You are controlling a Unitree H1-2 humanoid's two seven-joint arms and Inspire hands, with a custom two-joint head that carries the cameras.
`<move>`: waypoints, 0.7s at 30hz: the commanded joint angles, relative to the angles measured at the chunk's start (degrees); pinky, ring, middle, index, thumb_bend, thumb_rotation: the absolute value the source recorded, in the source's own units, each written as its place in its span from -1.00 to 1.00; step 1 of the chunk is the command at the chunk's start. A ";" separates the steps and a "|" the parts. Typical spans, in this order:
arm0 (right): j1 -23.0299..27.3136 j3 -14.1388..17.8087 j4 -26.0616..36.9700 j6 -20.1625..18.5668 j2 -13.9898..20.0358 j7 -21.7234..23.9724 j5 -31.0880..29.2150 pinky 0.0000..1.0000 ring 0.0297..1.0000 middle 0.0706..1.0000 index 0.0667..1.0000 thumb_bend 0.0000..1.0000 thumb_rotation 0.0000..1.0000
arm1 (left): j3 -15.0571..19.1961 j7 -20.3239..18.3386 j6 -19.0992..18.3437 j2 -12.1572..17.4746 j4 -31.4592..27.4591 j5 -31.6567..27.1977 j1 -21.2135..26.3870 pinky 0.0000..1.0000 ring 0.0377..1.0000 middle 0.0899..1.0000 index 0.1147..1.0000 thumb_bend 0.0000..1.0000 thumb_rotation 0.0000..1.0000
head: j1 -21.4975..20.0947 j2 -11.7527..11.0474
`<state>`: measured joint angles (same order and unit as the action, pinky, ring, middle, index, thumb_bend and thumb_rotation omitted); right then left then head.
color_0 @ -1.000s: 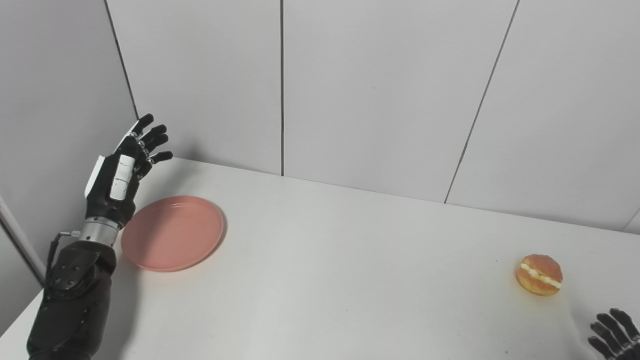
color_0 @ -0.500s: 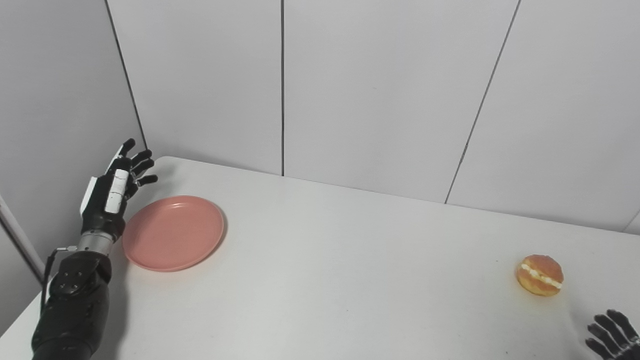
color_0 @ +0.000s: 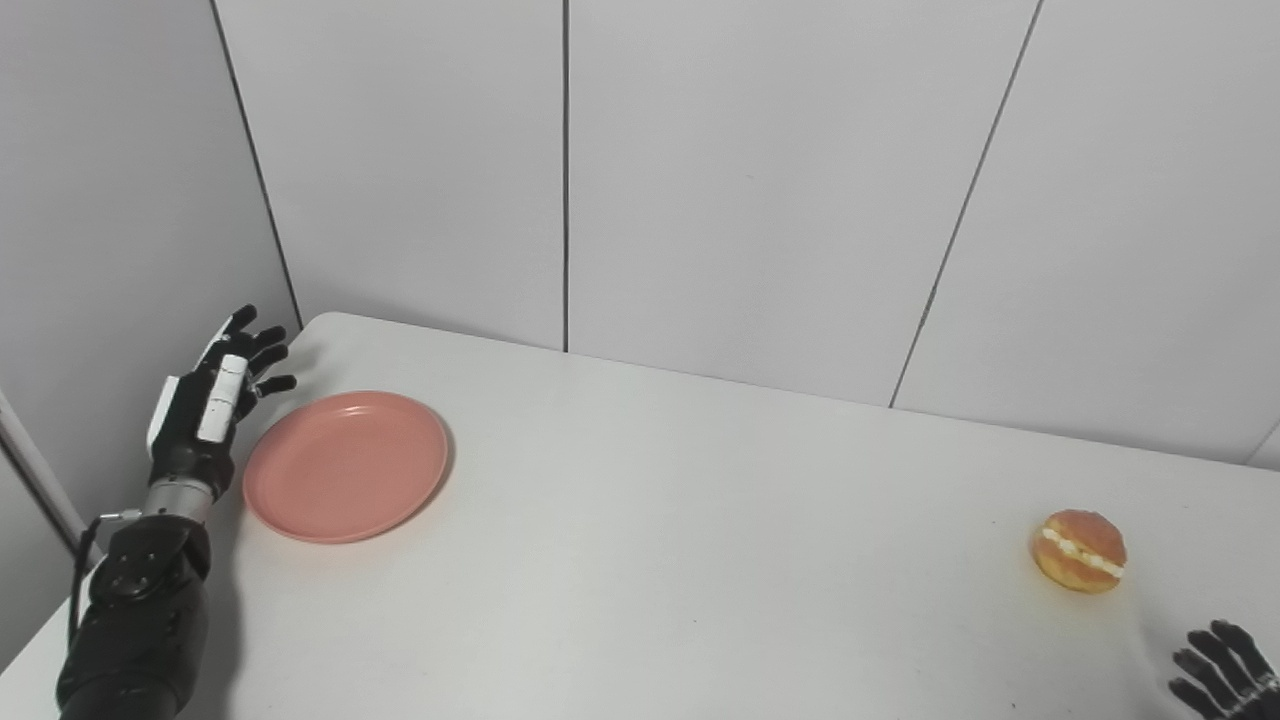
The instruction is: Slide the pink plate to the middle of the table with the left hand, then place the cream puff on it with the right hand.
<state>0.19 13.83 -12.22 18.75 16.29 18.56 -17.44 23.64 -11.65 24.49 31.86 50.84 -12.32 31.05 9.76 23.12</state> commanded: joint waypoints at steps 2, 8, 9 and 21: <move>-2.85 -1.10 -5.22 2.26 -2.48 0.06 -0.27 0.77 0.79 0.80 0.81 0.94 0.67 | 1.11 -0.64 2.42 3.08 -0.67 -0.61 2.59 0.44 0.63 0.61 0.75 1.00 0.68 | -0.01 0.00; -2.97 -1.15 -4.84 1.91 -2.60 0.02 -0.42 0.76 0.78 0.79 0.81 0.93 0.66 | 1.20 -0.42 2.43 3.55 0.83 0.44 2.28 0.42 0.62 0.59 0.72 1.00 0.68 | -0.12 0.07; -2.94 -1.18 -4.92 1.99 -2.55 -0.03 -0.24 0.77 0.78 0.79 0.81 0.93 0.66 | 1.21 -0.41 2.43 3.54 1.20 0.49 2.34 0.42 0.62 0.59 0.72 1.00 0.68 | -0.20 0.18; -2.77 -1.17 -5.28 2.01 -2.46 0.24 -0.54 0.75 0.77 0.77 0.79 0.95 0.66 | 1.19 -0.56 2.43 2.84 5.16 1.75 2.50 0.40 0.54 0.55 0.68 1.00 0.62 | -0.25 0.35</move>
<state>0.31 13.82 -12.63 18.81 16.35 18.57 -17.44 24.55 -12.45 24.58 33.13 56.16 -10.76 31.14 9.49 23.47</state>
